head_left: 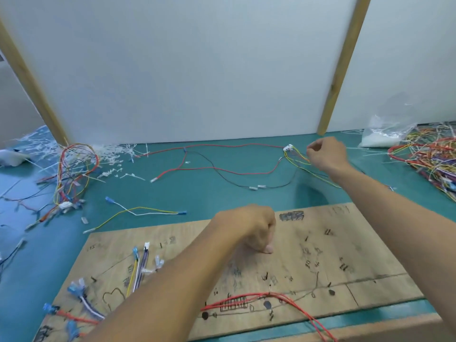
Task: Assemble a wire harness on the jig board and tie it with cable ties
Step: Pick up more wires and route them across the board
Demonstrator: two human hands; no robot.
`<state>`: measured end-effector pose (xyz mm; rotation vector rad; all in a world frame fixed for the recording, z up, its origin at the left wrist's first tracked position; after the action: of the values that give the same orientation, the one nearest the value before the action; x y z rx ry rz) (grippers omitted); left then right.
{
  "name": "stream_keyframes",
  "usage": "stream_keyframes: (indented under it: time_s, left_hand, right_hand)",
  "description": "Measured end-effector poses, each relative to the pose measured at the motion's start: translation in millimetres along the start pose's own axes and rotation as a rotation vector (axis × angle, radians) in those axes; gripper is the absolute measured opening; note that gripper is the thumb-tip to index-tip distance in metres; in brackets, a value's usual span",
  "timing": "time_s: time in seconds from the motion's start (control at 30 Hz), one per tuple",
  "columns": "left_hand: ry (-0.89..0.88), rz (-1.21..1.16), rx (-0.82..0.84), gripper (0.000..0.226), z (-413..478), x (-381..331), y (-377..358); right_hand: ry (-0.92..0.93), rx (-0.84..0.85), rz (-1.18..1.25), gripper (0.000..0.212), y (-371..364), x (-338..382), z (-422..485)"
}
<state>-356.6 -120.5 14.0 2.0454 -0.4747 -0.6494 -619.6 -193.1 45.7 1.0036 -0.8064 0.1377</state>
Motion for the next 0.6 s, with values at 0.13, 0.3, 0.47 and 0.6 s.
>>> stream_keyframes:
  time_s: [0.13, 0.3, 0.47, 0.6]
  left_hand:
    - [0.005, -0.009, 0.014, 0.017, -2.0, -2.2, 2.0]
    - [0.023, -0.055, 0.036, 0.019, -0.9, 0.8, -0.6]
    - [0.032, -0.087, 0.028, 0.025, 2.7, 5.8, -2.4]
    - [0.022, -0.069, 0.026, 0.025, 5.4, 5.8, -4.4]
  right_hand:
    - [0.025, 0.046, -0.082, 0.014, -25.7, 2.5, 46.3]
    - [-0.060, 0.240, -0.304, 0.026, -61.9, -6.0, 75.9]
    - [-0.086, 0.188, -0.303, 0.032, -76.9, -10.6, 83.8]
    - [-0.006, 0.109, -0.083, 0.013, -62.5, -6.3, 88.2]
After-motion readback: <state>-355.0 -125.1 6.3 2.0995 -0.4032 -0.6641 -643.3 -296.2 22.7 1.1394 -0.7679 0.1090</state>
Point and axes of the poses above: each hand's wrist, its own z-axis towards the middle knuckle, its own y-axis out of the back of the hand, x = y × z, the point moved 5 cm from there along z, towards the middle knuckle, and after that the axes turned 5 degrees about y, right-handed, at the moved point
